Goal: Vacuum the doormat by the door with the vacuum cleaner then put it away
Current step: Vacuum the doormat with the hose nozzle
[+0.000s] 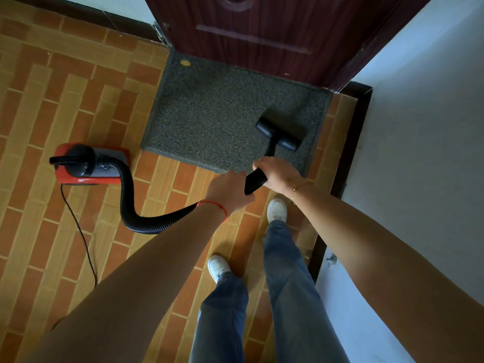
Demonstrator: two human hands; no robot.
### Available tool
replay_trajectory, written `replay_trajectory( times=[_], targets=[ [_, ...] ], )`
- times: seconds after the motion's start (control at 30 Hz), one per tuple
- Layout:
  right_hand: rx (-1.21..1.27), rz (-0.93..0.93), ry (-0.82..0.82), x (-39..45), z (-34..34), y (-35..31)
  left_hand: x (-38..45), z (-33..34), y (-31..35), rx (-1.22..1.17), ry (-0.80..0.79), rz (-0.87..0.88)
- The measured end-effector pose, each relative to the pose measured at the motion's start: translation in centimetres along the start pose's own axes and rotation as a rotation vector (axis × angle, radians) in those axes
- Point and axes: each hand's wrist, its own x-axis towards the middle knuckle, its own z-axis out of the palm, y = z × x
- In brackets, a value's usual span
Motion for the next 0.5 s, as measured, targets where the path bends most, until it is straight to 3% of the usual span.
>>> replay_trajectory(
  times=[0.17,0.5],
  targets=[
    [0.003,-0.017,-0.027,3.0,-4.7,5.6,5.8,-2.9,3.5,-0.115,0.006,-0.05],
    [-0.049,-0.012,-0.088,8.2,-11.6,13.6,14.9,-7.8,8.6,-0.124,0.018,-0.069]
  ],
)
